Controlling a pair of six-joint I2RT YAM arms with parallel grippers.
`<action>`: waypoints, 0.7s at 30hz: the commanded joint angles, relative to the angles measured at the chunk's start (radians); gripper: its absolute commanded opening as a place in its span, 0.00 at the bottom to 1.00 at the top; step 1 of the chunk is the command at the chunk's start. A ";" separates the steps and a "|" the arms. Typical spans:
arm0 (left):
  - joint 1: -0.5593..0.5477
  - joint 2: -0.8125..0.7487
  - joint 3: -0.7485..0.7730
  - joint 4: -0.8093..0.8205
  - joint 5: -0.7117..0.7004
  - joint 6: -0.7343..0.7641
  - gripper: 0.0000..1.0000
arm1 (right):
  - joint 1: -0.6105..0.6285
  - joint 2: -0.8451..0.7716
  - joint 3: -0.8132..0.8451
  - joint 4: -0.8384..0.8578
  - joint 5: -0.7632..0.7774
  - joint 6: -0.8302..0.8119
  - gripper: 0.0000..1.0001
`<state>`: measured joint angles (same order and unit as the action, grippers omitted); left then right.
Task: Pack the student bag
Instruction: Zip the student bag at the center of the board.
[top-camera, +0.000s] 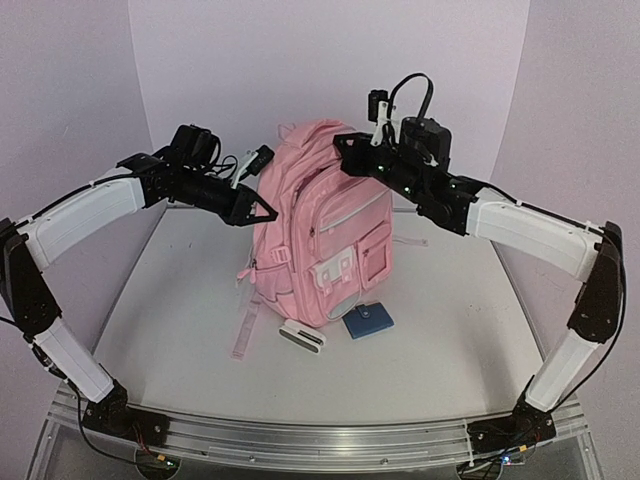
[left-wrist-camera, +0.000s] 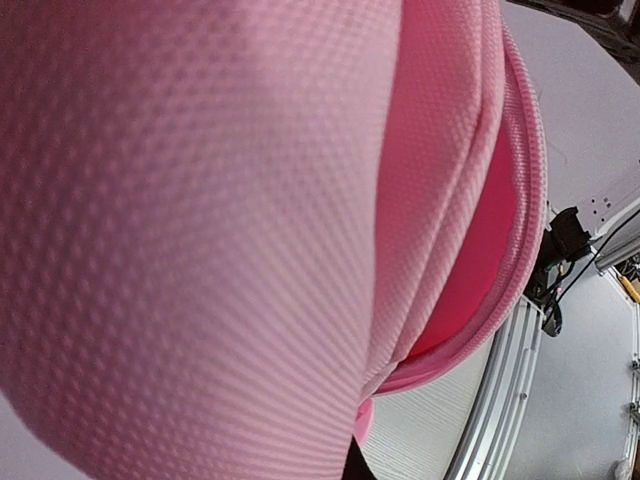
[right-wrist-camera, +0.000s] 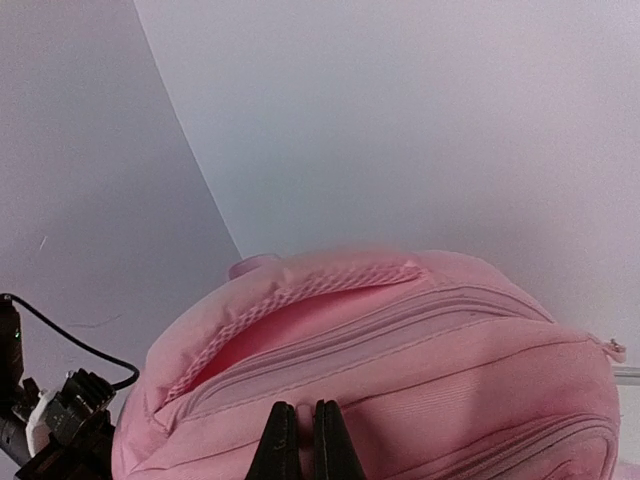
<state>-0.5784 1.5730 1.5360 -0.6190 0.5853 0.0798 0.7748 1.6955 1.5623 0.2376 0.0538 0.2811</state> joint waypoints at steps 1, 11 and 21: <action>-0.001 -0.041 0.044 0.105 0.134 0.030 0.00 | 0.098 -0.063 0.061 0.098 -0.073 -0.129 0.00; -0.002 -0.077 -0.008 0.165 0.187 0.014 0.02 | 0.255 -0.001 0.086 0.015 -0.037 -0.333 0.00; 0.004 -0.109 -0.052 0.172 0.153 0.026 0.00 | 0.348 0.029 -0.082 -0.036 0.059 -0.452 0.00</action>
<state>-0.5725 1.5368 1.4703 -0.5741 0.6975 0.0836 1.0627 1.7191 1.5407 0.1557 0.1461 -0.1245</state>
